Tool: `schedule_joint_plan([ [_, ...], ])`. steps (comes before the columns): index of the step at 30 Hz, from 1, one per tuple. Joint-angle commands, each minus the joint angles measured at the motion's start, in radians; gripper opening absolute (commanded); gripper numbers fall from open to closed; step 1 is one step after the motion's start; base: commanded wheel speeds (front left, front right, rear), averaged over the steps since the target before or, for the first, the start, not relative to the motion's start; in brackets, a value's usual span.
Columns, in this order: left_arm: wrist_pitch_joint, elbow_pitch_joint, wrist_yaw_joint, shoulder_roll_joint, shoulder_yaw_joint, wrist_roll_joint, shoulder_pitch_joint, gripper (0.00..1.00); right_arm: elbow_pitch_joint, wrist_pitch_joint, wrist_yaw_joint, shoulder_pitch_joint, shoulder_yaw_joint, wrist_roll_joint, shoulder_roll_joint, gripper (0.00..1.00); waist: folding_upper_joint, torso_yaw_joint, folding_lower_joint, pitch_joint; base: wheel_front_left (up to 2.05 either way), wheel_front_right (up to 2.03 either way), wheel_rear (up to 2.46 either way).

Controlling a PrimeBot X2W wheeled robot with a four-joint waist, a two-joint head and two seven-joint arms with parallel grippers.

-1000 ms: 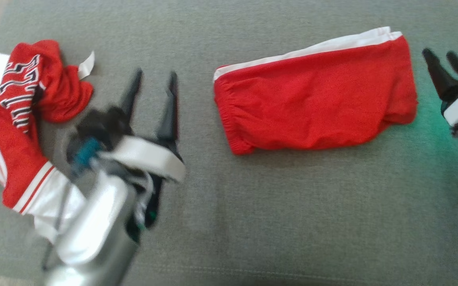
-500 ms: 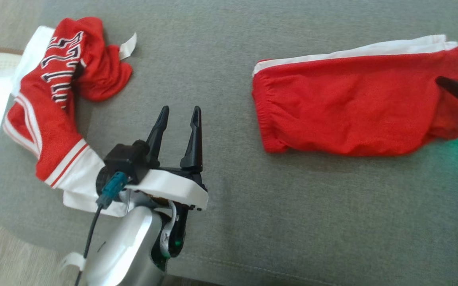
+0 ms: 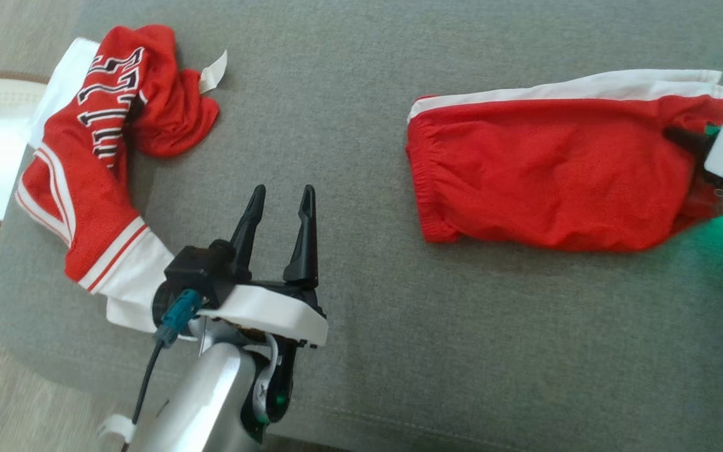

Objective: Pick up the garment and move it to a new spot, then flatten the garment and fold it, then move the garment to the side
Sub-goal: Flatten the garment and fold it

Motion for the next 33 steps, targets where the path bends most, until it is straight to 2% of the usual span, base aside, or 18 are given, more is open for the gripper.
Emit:
schedule_joint_plan([
  [1, -0.012, -0.025, -0.003, 0.001, 0.042, 0.015, -0.005, 1.00, -0.013, -0.024, 0.008, 0.047, 0.012, -0.017, 0.001, 0.00, 0.0000, -0.011, 0.0000, -0.009, 0.00, 0.00, 0.00],
  [4, -0.012, -0.018, -0.009, 0.000, 0.049, 0.018, 0.000, 1.00, -0.018, -0.068, 0.008, 0.042, 0.004, -0.028, -0.014, 0.00, 0.0000, -0.030, 0.0000, -0.027, 0.00, 0.00, 0.00],
  [14, -0.012, -0.011, -0.024, -0.001, 0.094, 0.042, 0.043, 1.00, -0.043, -0.163, 0.008, 0.061, 0.022, -0.092, -0.125, 0.00, 0.0000, -0.100, 0.0000, -0.100, 0.00, 0.00, 0.00],
  [18, -0.012, -0.007, -0.032, -0.001, 0.102, 0.070, 0.059, 1.00, -0.067, -0.189, 0.008, 0.066, 0.034, -0.116, -0.142, 0.00, 0.0000, -0.120, 0.0000, -0.122, 0.00, 0.00, 0.00],
  [21, -0.012, -0.015, -0.038, -0.001, 0.102, 0.091, 0.065, 1.00, -0.080, -0.202, 0.008, 0.055, 0.041, -0.131, -0.124, 0.00, 0.0000, -0.125, 0.0000, -0.133, 0.00, 0.00, 0.00],
  [25, -0.012, -0.027, -0.039, -0.001, 0.090, 0.111, 0.065, 1.00, -0.100, -0.206, 0.008, 0.030, 0.053, -0.152, -0.065, 0.00, 0.0000, -0.112, 0.0000, -0.147, 0.00, 0.00, 0.00],
  [33, -0.012, -0.033, -0.019, -0.001, 0.055, 0.143, 0.057, 1.00, -0.085, -0.164, 0.008, 0.001, 0.070, -0.163, 0.056, 0.00, 0.0000, -0.037, 0.0000, -0.165, 0.00, 0.00, 0.00],
])
